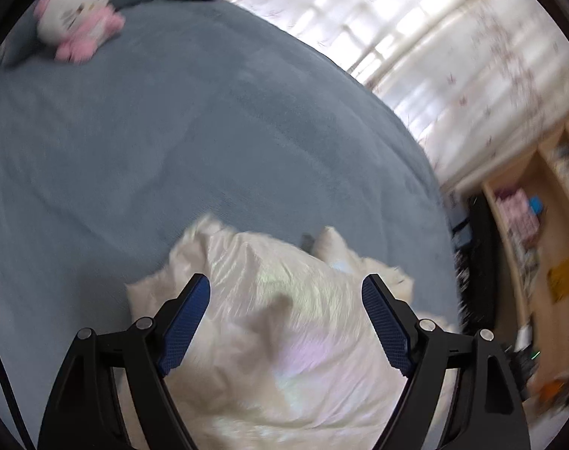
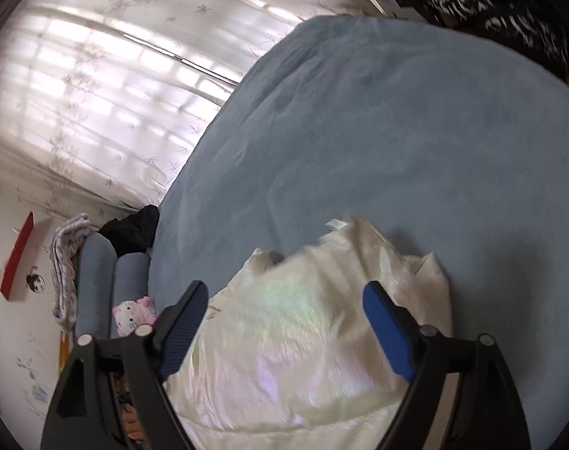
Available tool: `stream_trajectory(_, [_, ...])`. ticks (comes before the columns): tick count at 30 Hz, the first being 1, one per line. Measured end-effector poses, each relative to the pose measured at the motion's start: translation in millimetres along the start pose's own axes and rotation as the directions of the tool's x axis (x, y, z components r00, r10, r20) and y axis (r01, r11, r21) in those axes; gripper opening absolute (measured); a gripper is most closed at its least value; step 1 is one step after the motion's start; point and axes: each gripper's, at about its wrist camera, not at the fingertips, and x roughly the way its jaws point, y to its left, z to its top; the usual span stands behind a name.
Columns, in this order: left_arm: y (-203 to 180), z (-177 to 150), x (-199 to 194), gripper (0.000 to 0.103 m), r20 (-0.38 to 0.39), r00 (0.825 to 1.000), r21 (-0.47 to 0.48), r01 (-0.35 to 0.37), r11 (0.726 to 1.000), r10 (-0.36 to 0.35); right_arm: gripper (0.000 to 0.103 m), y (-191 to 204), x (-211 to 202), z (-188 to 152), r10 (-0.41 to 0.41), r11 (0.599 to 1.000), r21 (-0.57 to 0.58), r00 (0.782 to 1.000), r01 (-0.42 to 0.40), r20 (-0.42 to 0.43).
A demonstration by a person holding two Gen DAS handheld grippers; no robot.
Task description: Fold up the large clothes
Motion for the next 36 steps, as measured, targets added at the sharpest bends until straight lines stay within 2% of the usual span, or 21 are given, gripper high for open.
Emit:
stream_trajectory(4, [7.3,-3.4,18.7,0.082,-0.042,0.994,0.156,-0.096,0.983,0.104,0.089,-4.1,7.6,1.7,-0.096,0.987,-0.127,0.995,0.095,0.005])
stream_trajectory(6, [15.0,-7.0,29.3,0.082,-0.056,0.985,0.207,-0.147,0.967,0.162,0.089,-10.2,20.0,0.8,-0.126,0.978,-0.172,0.992,0.121,-0.021])
stream_trajectory(8, [19.5,-8.4,44.6,0.082,-0.065,0.979,0.219,-0.175,0.960,0.193,0.089,-18.2,32.7,-0.2,-0.152,0.968,-0.209,0.987,0.139,-0.049])
stream_trajectory(11, [32.8,-9.0,61.8,0.082,-0.085,0.979,0.219,-0.163,0.962,0.185,0.089,-33.2,53.7,-4.6,-0.170,0.962,-0.233,0.981,0.144,-0.093])
stream_trajectory(16, [42.5,-9.6,80.9,0.082,-0.131,0.984,0.189,-0.092,0.978,0.118,0.089,-42.8,85.5,-9.6,-0.106,0.974,-0.218,0.980,0.068,-0.171])
stream_trajectory(17, [42.0,-9.3,83.1,0.079,-0.129,0.985,0.185,-0.088,0.979,0.113,0.089,-44.3,90.4,-11.3,-0.100,0.976,-0.208,0.980,0.062,-0.173])
stream_trajectory(18, [39.6,-8.1,83.7,0.062,-0.106,0.988,0.190,-0.091,0.978,0.112,0.086,-42.3,91.2,-15.1,-0.107,0.975,-0.211,0.982,0.073,-0.155])
stream_trajectory(19, [35.2,-8.2,83.3,0.049,-0.080,0.991,0.211,-0.092,0.973,0.111,0.076,-39.5,92.7,-16.4,-0.115,0.971,-0.225,0.984,0.082,-0.137])
stream_trajectory(20, [33.7,-9.3,84.7,0.028,-0.061,0.990,0.231,-0.110,0.967,0.127,0.069,-35.9,92.7,-18.0,-0.127,0.966,-0.242,0.985,0.095,-0.119])
stream_trajectory(21, [27.3,-11.1,83.9,0.017,-0.042,0.988,0.254,-0.130,0.958,0.146,0.052,-32.1,91.6,-19.6,-0.140,0.961,-0.255,0.985,0.110,-0.104])
stream_trajectory(22, [20.7,-13.7,81.0,0.013,-0.015,0.988,0.274,-0.147,0.950,0.157,0.037,-27.8,89.0,-21.0,-0.154,0.954,-0.273,0.985,0.127,-0.080])
stream_trajectory(24, [7.4,-17.8,72.7,0.008,0.054,0.978,0.315,-0.208,0.926,0.202,0.022,-15.6,78.6,-23.9,-0.164,0.940,-0.304,0.986,0.152,-0.017])
stream_trajectory(25, [1.0,-18.3,65.3,0.008,0.096,0.972,0.316,-0.233,0.920,0.213,0.017,-7.7,69.4,-24.6,-0.166,0.935,-0.314,0.986,0.166,0.026])
stream_trajectory(28, [-14.2,-10.5,41.0,0.007,0.195,0.960,0.265,-0.249,0.932,0.201,0.015,13.4,46.8,-17.3,-0.141,0.928,-0.328,0.982,0.176,0.127])
stream_trajectory(31, [-18.6,1.1,41.4,0.007,0.227,0.947,0.206,-0.276,0.939,0.228,0.015,28.5,44.2,-3.2,-0.150,0.920,-0.331,0.969,0.209,0.195])
stream_trajectory(33, [-20.2,3.4,57.2,0.008,0.216,0.931,0.188,-0.335,0.923,0.294,0.015,30.9,59.6,2.1,-0.184,0.915,-0.325,0.964,0.239,0.193])
stream_trajectory(34, [-22.3,3.6,67.9,0.008,0.205,0.923,0.186,-0.363,0.913,0.326,0.015,28.0,75.8,4.3,-0.230,0.903,-0.327,0.957,0.278,0.177])
stream_trajectory(36, [-22.7,-0.5,92.5,0.009,0.179,0.896,0.198,-0.438,0.877,0.407,0.016,18.7,102.4,2.1,-0.305,0.883,-0.329,0.942,0.334,0.138])
